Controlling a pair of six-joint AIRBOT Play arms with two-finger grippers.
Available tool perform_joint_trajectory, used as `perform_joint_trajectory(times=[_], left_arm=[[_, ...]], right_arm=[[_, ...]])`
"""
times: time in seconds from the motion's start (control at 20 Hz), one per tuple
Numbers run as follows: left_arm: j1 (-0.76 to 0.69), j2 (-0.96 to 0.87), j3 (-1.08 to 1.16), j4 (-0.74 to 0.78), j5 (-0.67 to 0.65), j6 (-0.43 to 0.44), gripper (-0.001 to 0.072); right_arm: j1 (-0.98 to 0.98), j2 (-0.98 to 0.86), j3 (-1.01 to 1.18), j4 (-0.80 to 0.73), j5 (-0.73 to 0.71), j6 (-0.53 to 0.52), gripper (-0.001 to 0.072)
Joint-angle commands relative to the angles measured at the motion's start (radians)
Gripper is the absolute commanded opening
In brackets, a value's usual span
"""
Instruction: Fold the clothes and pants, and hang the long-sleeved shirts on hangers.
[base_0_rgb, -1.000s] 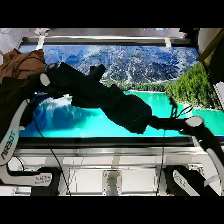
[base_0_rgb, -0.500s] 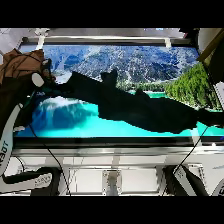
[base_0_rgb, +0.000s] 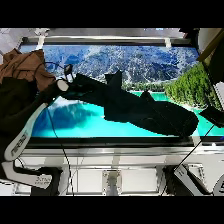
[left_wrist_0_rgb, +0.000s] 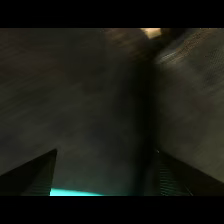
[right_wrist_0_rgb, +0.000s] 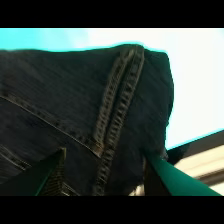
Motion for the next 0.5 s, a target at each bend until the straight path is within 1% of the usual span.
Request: perform_joint_trajectory(times=[0.0,0.1,0.2,0.35,0.45], left_arm=[[-0.063,-0.143,0.143,-0.095,0.077,0.055,0.0704],[-0.073,-0.22,0.232,-0.095,0.069,0.046,0.0704],[-0.073,-0.28,0.295,-0.098,0.062,0.018,0.0704],[-0.079,-0.343,0.373,-0.163,0.05,0.017,0.0703],[-0.091,-0.373,0.411,-0.165,-0.007,0.018,0.0702]], right_arm=[[-0.003,-0.005,0.066,0.02,-0.002,0.001,0.0514],[-0.003,-0.005,0.103,0.039,0.013,0.002,0.0514],[-0.003,-0.005,0.121,0.045,0.033,0.002,0.0513],[-0.003,-0.006,0.12,0.048,0.058,0.002,0.0513],[-0.003,-0.006,0.12,0.048,0.056,0.002,0.0513]])
